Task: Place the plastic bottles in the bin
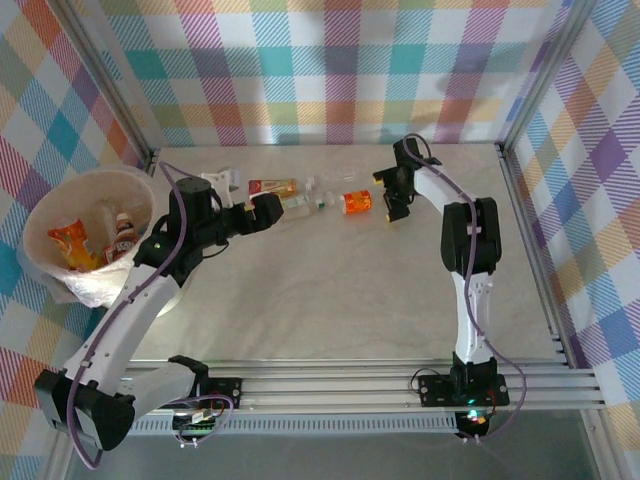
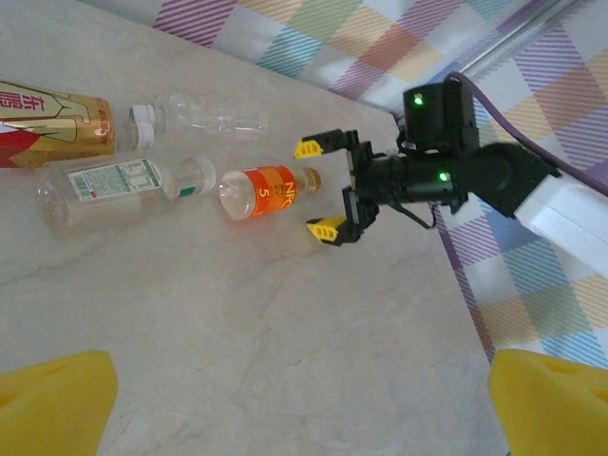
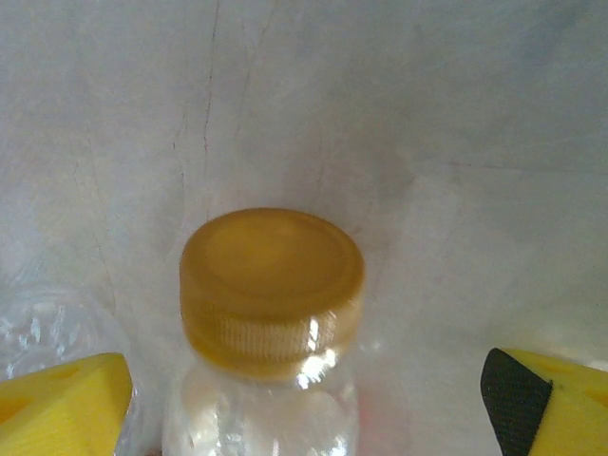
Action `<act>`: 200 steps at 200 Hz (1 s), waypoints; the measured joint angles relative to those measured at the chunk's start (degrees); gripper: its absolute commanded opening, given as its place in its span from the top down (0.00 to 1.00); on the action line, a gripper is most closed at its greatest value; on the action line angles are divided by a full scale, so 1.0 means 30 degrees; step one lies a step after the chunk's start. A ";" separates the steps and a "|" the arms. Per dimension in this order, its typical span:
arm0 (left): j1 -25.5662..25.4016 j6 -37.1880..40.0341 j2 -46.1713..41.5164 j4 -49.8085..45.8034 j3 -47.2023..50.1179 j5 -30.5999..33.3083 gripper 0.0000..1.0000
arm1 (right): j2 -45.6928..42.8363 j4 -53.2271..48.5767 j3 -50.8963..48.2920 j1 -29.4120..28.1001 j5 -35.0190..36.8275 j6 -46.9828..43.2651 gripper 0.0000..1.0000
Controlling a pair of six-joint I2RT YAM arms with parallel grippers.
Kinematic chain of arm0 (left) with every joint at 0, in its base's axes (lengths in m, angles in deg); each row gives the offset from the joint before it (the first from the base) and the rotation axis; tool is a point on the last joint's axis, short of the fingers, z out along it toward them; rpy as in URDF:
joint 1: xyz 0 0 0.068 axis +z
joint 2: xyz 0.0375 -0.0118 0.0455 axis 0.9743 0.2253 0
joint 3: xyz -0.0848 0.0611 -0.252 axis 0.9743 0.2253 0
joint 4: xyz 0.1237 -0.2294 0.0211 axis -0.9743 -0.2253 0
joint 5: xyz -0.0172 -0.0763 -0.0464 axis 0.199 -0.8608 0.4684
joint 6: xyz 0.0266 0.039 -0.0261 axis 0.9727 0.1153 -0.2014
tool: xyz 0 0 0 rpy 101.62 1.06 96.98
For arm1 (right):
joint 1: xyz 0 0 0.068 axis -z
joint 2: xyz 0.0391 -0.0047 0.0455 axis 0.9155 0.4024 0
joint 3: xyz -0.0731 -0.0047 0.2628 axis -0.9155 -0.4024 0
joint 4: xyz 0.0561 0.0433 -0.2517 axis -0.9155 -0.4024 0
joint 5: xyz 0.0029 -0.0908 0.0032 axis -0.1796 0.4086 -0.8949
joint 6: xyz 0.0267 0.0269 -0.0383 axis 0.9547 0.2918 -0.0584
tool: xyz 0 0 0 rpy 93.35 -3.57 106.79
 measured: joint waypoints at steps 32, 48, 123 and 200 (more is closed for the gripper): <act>0.0000 0.0306 -0.0270 0.0022 0.0131 -0.0146 0.00 | 0.1384 -0.1486 0.2324 0.0051 -0.0437 0.0670 0.05; -0.0007 0.0342 -0.0270 0.0036 0.0248 -0.0240 0.00 | 0.1865 -0.1829 0.3038 0.0051 -0.0656 0.0823 0.08; -0.0015 0.0401 -0.0124 0.0073 0.0576 -0.0641 0.00 | 0.2157 -0.2528 0.3359 0.0175 -0.0969 0.0721 0.31; -0.0182 0.0474 -0.0073 0.0168 0.0750 -0.1326 0.00 | -0.2732 0.2331 -0.5136 0.0182 -0.0211 0.0299 0.65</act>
